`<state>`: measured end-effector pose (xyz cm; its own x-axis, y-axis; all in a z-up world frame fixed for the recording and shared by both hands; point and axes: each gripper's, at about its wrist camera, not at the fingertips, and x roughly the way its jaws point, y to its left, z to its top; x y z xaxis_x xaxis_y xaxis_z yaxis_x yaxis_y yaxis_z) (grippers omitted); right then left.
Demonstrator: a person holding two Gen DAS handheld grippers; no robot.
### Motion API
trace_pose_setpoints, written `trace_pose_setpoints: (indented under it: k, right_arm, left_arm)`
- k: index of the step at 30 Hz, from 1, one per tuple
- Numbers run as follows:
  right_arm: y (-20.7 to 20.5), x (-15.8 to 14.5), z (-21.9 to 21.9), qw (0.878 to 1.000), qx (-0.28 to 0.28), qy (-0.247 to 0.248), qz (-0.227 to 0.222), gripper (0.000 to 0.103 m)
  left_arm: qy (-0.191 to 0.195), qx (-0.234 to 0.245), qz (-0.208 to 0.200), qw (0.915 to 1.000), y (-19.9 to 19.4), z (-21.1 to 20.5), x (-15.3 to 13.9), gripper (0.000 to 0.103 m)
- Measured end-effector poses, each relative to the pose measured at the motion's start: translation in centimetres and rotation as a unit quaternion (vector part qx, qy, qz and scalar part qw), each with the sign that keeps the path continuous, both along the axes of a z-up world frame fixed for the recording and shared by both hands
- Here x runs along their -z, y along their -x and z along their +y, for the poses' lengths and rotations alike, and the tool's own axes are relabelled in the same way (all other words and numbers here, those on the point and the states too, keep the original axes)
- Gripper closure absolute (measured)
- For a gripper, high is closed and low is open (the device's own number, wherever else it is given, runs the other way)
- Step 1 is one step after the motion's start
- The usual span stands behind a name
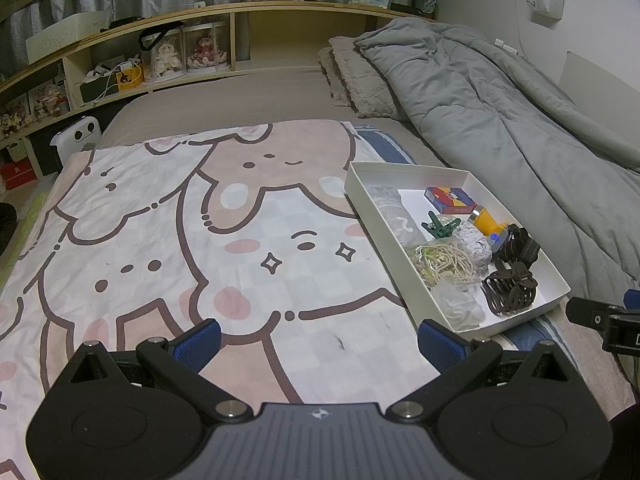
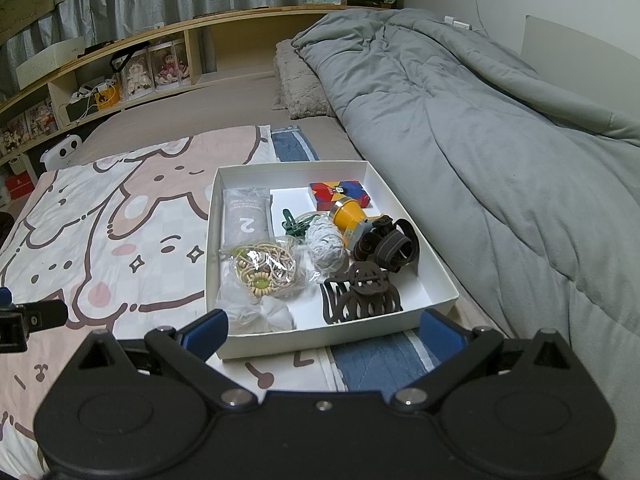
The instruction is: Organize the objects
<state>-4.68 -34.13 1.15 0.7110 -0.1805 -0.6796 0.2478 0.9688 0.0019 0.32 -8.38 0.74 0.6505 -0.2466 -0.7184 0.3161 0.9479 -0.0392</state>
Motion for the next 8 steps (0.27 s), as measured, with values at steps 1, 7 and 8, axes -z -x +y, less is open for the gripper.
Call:
trace_pose_setpoints:
  k: [1,7,8]
  right_arm:
    - [-0.03,0.01,-0.07,1.0,0.0,0.0,0.0,0.0]
    - [-0.03,-0.01,-0.04,1.0,0.0,0.0,0.0,0.0]
    - [-0.05,0.0,-0.09,1.0,0.0,0.0,0.0,0.0]
  left_arm:
    - [0.0,0.0,0.0,1.0,0.04,-0.05,-0.01,0.0]
    - [0.001,0.003,0.001,1.0,0.11,-0.09,0.08,0.0]
    - [0.001,0.004,0.001,1.0,0.11,-0.04,0.06,0.0]
